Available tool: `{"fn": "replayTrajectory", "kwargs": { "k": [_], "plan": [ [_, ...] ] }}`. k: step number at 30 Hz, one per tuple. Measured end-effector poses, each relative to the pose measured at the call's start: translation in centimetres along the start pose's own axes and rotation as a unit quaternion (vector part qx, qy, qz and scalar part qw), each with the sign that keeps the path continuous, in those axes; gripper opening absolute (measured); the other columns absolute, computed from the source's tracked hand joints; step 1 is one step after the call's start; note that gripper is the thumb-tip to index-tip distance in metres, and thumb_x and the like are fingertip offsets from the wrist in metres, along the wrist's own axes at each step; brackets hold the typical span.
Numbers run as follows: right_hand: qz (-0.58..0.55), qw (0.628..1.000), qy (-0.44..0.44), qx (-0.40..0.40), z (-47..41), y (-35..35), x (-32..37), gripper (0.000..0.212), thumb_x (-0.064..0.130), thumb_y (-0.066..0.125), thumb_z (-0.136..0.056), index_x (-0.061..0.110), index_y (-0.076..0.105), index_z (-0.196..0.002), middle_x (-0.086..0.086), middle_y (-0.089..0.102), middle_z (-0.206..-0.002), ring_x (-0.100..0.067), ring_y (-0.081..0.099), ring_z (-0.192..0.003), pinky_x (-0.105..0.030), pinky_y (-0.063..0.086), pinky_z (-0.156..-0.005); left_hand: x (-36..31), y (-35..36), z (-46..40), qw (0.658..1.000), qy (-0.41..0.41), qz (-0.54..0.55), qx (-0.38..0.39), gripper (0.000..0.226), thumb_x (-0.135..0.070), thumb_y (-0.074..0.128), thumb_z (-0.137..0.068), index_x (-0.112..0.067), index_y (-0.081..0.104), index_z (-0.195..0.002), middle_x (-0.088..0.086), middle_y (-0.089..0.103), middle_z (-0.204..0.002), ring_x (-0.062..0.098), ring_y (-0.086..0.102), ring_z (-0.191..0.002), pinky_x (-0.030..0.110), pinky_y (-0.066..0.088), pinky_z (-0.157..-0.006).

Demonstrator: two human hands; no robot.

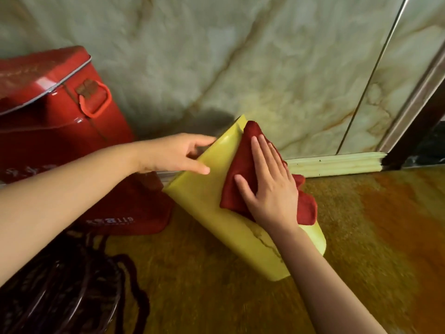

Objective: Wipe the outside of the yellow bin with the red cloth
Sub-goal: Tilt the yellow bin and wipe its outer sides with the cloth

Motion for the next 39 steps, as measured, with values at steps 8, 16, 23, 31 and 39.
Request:
{"fn": "replayTrajectory", "kwargs": {
  "k": [8, 16, 23, 31, 39],
  "plan": [
    [-0.031, 0.996, 0.079, 0.002, -0.2, -0.5, -5.3, 0.061, 0.071, 0.021, -0.082, 0.054, 0.014, -0.140, 0.006, 0.042, -0.148, -0.023, 0.041, -0.134, -0.043, 0.048, -0.092, 2.3, -0.6, 1.5, 0.988, 0.035, -0.068, -0.133, 0.054, -0.003, 0.058, -0.082, -0.018, 0.040, -0.130, -0.018, 0.068, -0.079, -0.020, 0.051, -0.061, -0.001, 0.037, -0.061],
    [-0.081, 0.968, 0.221, -0.085, 6.1, -2.2, -10.3, 0.068, 0.061, 0.014, -0.084, 0.030, 0.035, -0.140, -0.004, 0.051, -0.140, -0.028, 0.051, -0.123, -0.036, 0.042, -0.083, -2.6, 0.6, -0.5, 0.984, 0.063, -0.110, -0.129, 0.049, -0.006, 0.060, -0.081, -0.031, 0.046, -0.121, -0.009, 0.065, -0.091, -0.021, 0.052, -0.063, -0.001, 0.041, -0.067],
    [0.017, 0.980, 0.098, -0.174, 1.2, -4.5, -2.3, 0.061, 0.051, 0.032, -0.091, 0.029, 0.023, -0.146, -0.004, 0.031, -0.154, -0.028, 0.031, -0.140, -0.049, 0.033, -0.106, -6.4, 3.0, -3.3, 0.995, 0.031, -0.082, -0.043, 0.053, -0.002, 0.055, -0.084, -0.012, 0.037, -0.133, -0.010, 0.064, -0.058, -0.005, 0.046, -0.052, 0.010, 0.042, -0.053],
    [-0.014, 0.965, 0.244, -0.091, 8.8, 0.5, -11.9, 0.061, 0.059, 0.024, -0.085, 0.046, 0.006, -0.141, 0.003, 0.009, -0.159, -0.026, 0.004, -0.147, -0.065, 0.017, -0.110, -5.0, 1.3, -3.4, 0.994, -0.051, 0.018, -0.099, 0.052, -0.002, 0.050, -0.086, -0.011, 0.036, -0.135, -0.002, 0.067, -0.077, 0.007, 0.060, -0.060, 0.016, 0.050, -0.052],
    [-0.069, 0.974, 0.190, -0.106, 3.7, -0.5, -6.1, 0.064, 0.051, 0.019, -0.090, 0.026, 0.014, -0.148, -0.004, 0.015, -0.159, -0.025, 0.011, -0.147, -0.049, 0.017, -0.114, -6.3, 2.0, -5.4, 0.994, -0.059, 0.047, -0.079, 0.043, -0.003, 0.047, -0.088, -0.020, 0.045, -0.128, -0.011, 0.071, -0.065, 0.000, 0.063, -0.052, 0.014, 0.052, -0.053]
  ]
}}
Point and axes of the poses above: each hand's wrist, its own z-axis away from the middle knuckle, its own y-axis out of the palm, x = y × z, the point moved 8 cm from there along -z, towards the middle knuckle
